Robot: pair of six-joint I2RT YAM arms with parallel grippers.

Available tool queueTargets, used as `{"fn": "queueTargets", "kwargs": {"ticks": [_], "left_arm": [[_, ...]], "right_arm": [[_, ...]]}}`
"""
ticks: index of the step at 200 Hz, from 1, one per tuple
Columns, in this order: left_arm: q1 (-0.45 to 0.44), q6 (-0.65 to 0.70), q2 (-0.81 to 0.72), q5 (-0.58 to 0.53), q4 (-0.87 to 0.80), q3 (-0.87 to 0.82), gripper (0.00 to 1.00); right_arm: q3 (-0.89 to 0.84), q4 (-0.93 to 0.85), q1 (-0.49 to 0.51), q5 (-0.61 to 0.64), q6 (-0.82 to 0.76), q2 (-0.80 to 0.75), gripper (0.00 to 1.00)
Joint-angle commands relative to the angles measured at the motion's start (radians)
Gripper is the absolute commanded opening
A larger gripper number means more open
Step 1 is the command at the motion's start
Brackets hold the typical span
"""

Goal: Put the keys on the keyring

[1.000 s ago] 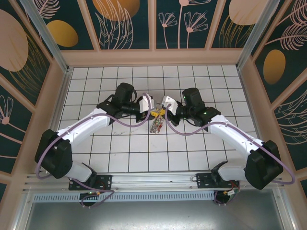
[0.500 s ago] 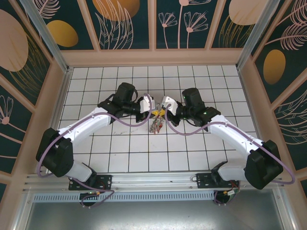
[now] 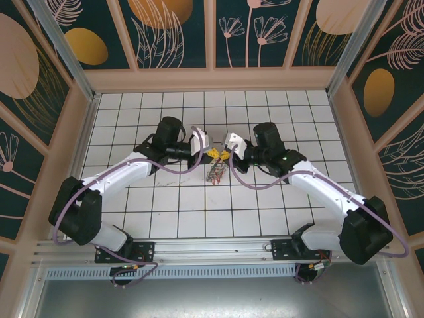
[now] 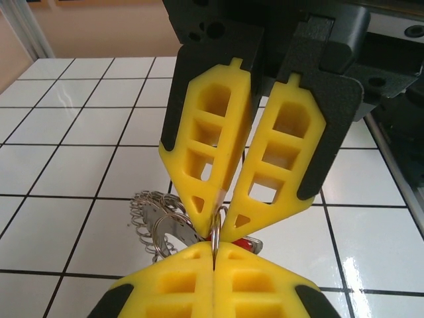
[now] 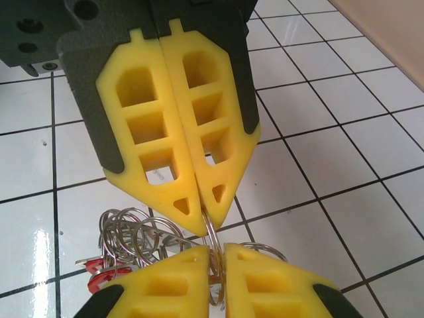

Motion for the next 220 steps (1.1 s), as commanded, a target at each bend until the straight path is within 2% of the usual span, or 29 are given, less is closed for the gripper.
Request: {"fn": "queueTargets", "kwargs": {"ticks": [1, 59, 91, 106, 115, 160, 178, 220], "left_arm": [[0.003, -0.04, -0.035, 0.1, 0.094, -0.003, 0.0], [0.006, -0.037, -0.042, 0.111, 0.099, -0.002, 0.0], [0.006, -0.024, -0.046, 0.068, 0.088, -0.003, 0.0], [0.006, 0.011, -0.041, 0.005, 0.039, 0.0, 0.0], [0.008, 0.033, -0.037, -0.029, 0.001, 0.013, 0.09], [0.005, 0.109, -0.039, -0.107, -0.113, 0.051, 0.27], [-0.002, 0.122, -0.037, -0.121, -0.135, 0.063, 0.32], [-0.029, 0.152, -0.018, -0.14, -0.186, 0.1, 0.36]], "right_arm": [[-0.012, 0.054, -0.004, -0.03, 0.008, -0.023, 0.13], [-0.013, 0.065, -0.011, -0.042, 0.01, -0.023, 0.14], [-0.003, 0.053, -0.013, -0.042, 0.008, -0.028, 0.0], [0.004, 0.041, -0.013, -0.046, 0.004, -0.026, 0.0], [0.013, 0.031, -0.013, -0.043, 0.003, -0.022, 0.0], [0.037, 0.011, -0.01, -0.051, 0.003, -0.004, 0.0], [0.043, 0.008, -0.007, -0.051, 0.003, 0.003, 0.0], [0.049, 0.005, -0.002, -0.051, 0.0, 0.011, 0.0]]}}
